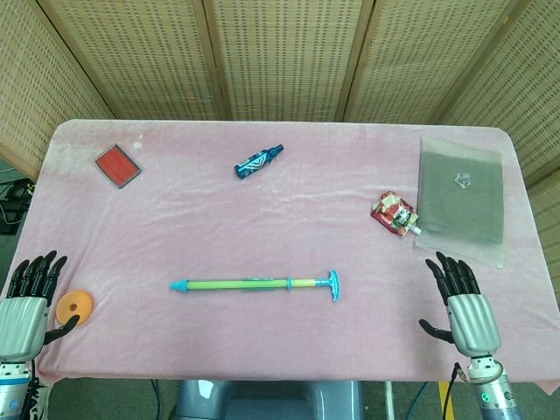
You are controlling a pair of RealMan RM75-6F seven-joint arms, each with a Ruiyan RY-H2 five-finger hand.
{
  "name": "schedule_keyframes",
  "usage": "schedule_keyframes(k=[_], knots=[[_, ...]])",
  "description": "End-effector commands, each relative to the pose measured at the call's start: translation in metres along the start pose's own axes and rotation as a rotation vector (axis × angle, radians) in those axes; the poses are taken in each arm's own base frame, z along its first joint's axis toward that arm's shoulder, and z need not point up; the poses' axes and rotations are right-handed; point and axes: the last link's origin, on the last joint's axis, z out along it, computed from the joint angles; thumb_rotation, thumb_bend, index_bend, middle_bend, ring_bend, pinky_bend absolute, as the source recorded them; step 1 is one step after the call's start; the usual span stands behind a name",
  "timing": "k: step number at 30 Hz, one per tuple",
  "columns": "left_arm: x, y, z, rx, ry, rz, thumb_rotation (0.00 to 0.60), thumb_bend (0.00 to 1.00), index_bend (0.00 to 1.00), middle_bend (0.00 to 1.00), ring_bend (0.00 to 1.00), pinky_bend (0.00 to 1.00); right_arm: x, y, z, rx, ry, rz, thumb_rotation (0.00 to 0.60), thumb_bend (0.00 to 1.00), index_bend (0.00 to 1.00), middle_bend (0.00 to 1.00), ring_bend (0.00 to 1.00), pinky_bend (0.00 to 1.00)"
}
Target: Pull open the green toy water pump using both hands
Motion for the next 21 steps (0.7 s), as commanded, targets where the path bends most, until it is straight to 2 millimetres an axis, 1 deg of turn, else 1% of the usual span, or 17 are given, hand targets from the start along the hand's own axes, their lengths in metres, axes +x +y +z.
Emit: schedule_keyframes(k=[1,4,11,21], knots=[[-0.0003,0.0008,0.0,-0.002,-0.001,0.002,0.6,0.12,0.0,0.0,0.0,0.0,0.001,-0.0001,-0.0002,0.002,0.007,0.005,0.6,0.25,0.0,0.0,0.0,0.0],[-0.0009,0.0015,-0.0008,-0.004,-0.003,0.005,0.6,0.1,0.0,0.0,0.0,0.0,0.0019,0.0,-0.0005,0.003,0.017,0.013,0.6,0.25,0.0,0.0,0.0,0.0],[0.0003,0.0023,-0.001,-0.006,0.001,0.002,0.6,0.1,0.0,0.0,0.0,0.0,0.0037,-0.0017,-0.0017,0.012,0.022,0.026,0.6,0.25,0.0,0.0,0.0,0.0],[0.001,0.0013,0.0002,-0.002,0.004,0.004,0.6,0.1,0.0,0.0,0.0,0.0,-0.0013,-0.0066,-0.0045,0.031,-0.008,0.009,0.6,0.25,0.0,0.0,0.0,0.0]])
